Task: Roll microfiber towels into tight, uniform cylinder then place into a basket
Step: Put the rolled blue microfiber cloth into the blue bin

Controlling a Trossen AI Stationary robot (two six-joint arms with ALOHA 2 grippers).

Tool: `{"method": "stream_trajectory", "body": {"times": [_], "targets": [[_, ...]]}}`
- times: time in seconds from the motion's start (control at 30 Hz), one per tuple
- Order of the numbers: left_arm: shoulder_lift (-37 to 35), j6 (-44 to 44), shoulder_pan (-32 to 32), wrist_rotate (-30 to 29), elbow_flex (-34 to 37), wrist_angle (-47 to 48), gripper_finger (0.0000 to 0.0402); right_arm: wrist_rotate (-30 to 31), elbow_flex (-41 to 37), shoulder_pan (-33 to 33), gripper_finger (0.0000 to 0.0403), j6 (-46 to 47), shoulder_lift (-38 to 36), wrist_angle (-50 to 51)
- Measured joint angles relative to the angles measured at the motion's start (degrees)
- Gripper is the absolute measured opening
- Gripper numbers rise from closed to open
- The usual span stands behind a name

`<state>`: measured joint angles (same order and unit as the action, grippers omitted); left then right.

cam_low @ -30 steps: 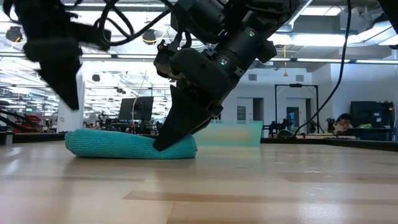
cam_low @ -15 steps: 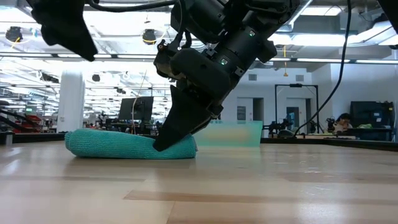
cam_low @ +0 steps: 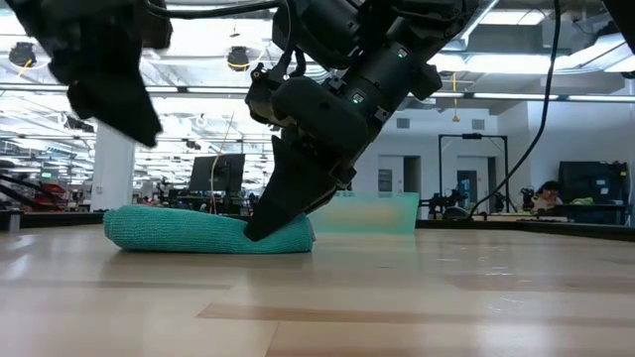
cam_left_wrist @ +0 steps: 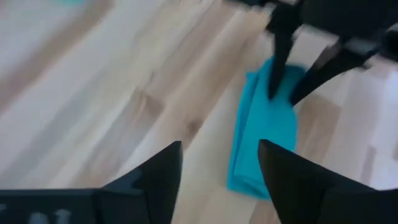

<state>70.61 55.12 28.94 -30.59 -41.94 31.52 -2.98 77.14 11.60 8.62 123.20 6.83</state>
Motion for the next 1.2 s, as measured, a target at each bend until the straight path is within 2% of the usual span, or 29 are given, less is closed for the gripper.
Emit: {"method": "stream_trajectory", "body": {"times": [0.2,0.3,0.47,0.7,0.9,1.03,1.2], "targets": [[8.1,3.1,-1.1,5.0,0.2,-3.3,0.0249,0.1,0.0,0.0,0.0126,0.0,0.0,0.0],[12.7,2.7,-2.0,6.9,0.2,-7.1,0.0255,0.1,0.0,0.0,0.0125,0.0,0.0,0.0],[18.4,-0.7,-4.3,14.7,0.2,-14.3,0.0256,0.1,0.0,0.0,0.0125,0.0,0.0,-0.1],[20.3,1.2,-7.2,17.7,0.1,-13.9,0.0256,-0.1,0.0,0.0,0.0125,0.0,0.0,-0.1],[20.4,2.5,-7.1,19.4,0.1,-15.6,0.0255,-0.1,0.0,0.0,0.0125,0.0,0.0,-0.1],[20.4,1.0,-6.9,19.7,0.1,-15.9,0.0229,0.2,0.0,0.0,0.0125,0.0,0.0,-0.1],[20.4,-1.1,-6.9,19.8,0.1,-16.3,0.015,0.2,0.0,0.0,0.0125,0.0,0.0,-0.1]]}}
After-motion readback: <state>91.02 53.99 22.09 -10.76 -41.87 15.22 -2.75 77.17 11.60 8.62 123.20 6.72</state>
